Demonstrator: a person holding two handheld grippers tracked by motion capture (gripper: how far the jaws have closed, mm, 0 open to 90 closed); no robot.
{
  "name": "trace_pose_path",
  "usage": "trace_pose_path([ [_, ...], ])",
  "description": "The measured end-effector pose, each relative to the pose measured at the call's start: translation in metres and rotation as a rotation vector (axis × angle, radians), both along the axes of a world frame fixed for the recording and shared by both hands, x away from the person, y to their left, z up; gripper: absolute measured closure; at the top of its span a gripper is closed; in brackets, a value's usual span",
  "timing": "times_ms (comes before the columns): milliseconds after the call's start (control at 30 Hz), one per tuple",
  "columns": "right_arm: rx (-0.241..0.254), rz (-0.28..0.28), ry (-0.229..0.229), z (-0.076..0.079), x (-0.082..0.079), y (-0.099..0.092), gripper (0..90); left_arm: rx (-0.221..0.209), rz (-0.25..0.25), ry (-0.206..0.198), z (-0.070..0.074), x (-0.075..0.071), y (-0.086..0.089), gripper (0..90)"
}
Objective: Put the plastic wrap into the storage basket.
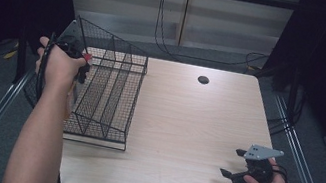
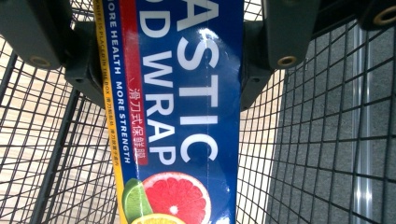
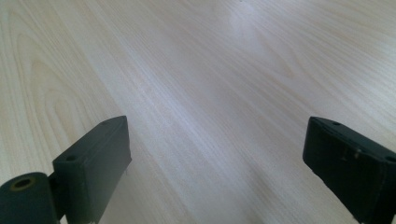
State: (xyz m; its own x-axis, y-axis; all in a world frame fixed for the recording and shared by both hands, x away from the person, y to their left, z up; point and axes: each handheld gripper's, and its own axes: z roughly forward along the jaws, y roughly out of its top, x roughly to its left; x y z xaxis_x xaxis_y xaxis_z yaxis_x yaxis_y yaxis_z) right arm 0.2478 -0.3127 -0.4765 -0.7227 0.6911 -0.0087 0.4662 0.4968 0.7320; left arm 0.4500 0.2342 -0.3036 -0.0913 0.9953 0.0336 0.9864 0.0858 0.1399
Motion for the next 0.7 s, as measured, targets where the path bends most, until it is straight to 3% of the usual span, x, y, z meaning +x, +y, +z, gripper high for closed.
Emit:
trace_pose_path([
  [133, -0.003, 0.002, -0.002, -0.0003, 0.0001, 0.0002, 7.1, -0.01, 0.012, 0.016, -0.0004, 0.0012, -0.0003, 40.7],
  [233, -0.002, 0.001, -0.002, -0.0002, 0.0001, 0.0, 7.0, 0.002, 0.014, 0.006, -0.0037, 0.0026, -0.0012, 40.6],
  [300, -0.001, 0.001, -0.001, -0.0001, 0.0001, -0.0001, 7.1, -0.009, -0.001, 0.044, -0.0033, 0.0042, 0.0001, 40.5],
  [367, 0.0, 0.002, -0.002, 0.0001, -0.0001, 0.0, 7.1, -0.012, 0.027, 0.033, -0.0059, 0.0055, -0.0015, 40.5],
  [700, 0.001, 0.003, -0.002, 0.0001, 0.0001, -0.0002, 7.1, 0.005, 0.026, 0.036, -0.0078, 0.008, -0.0014, 40.2],
])
